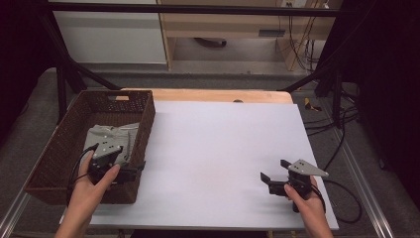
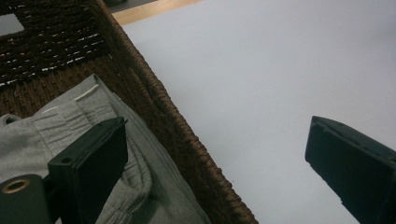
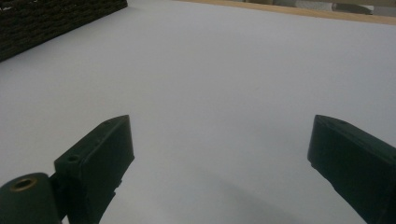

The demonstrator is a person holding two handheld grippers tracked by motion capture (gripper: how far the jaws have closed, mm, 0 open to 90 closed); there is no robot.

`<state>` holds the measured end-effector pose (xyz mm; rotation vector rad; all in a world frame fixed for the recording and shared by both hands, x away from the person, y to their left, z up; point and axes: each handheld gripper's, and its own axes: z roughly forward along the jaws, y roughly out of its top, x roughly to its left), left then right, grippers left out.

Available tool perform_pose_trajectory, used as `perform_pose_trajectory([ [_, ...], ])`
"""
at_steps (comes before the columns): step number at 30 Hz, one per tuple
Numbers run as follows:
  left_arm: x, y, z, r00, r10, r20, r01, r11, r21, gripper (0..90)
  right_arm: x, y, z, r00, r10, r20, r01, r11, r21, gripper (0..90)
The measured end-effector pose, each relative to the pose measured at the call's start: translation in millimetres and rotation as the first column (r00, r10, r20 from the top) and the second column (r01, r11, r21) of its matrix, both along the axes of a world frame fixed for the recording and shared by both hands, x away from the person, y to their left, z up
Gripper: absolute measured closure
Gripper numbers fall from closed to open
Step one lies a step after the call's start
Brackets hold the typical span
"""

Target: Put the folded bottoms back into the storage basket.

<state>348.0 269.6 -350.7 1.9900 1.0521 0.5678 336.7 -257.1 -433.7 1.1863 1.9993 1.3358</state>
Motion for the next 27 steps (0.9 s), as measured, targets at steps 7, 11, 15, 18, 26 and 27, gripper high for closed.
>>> perform_pose_trajectory([
  [7, -0.4, 0.8, 0.3, 1.0000, -0.009, 0.004, 0.009, 0.9999, -0.012, 6.2, 0.0, 5.7, -1.1, 0.9998, 0.020, 0.004, -0.020, 0.9998, -0.001, 7.4],
  [11, -0.5, -0.7, -0.3, 0.9999, -0.013, 0.005, 0.013, 0.9999, 0.000, 6.3, 0.3, 12.4, -4.2, 0.9994, 0.035, -0.001, -0.035, 0.9991, -0.023, 7.4],
  [15, -0.2, -0.7, -0.1, 0.9999, -0.011, 0.007, 0.011, 0.9999, -0.003, 6.5, 0.6, 19.1, -6.1, 0.9980, 0.063, -0.013, -0.063, 0.9980, -0.012, 7.4],
  [18, -0.6, 0.1, 0.2, 0.9999, -0.012, 0.007, 0.012, 0.9999, -0.009, 6.6, 1.5, 24.3, -7.5, 0.9965, 0.081, -0.021, -0.082, 0.9966, -0.009, 7.4],
  [26, -2.5, -2.6, 3.6, 0.9994, -0.017, 0.030, 0.018, 0.9997, -0.017, 7.5, 5.0, 33.3, -9.7, 0.9923, 0.118, -0.037, -0.118, 0.9930, 0.011, 7.2],
  [27, -3.3, -3.9, 5.1, 0.9992, -0.019, 0.035, 0.020, 0.9996, -0.022, 7.5, 5.6, 34.1, -9.7, 0.9924, 0.117, -0.038, -0.117, 0.9931, 0.011, 7.0],
])
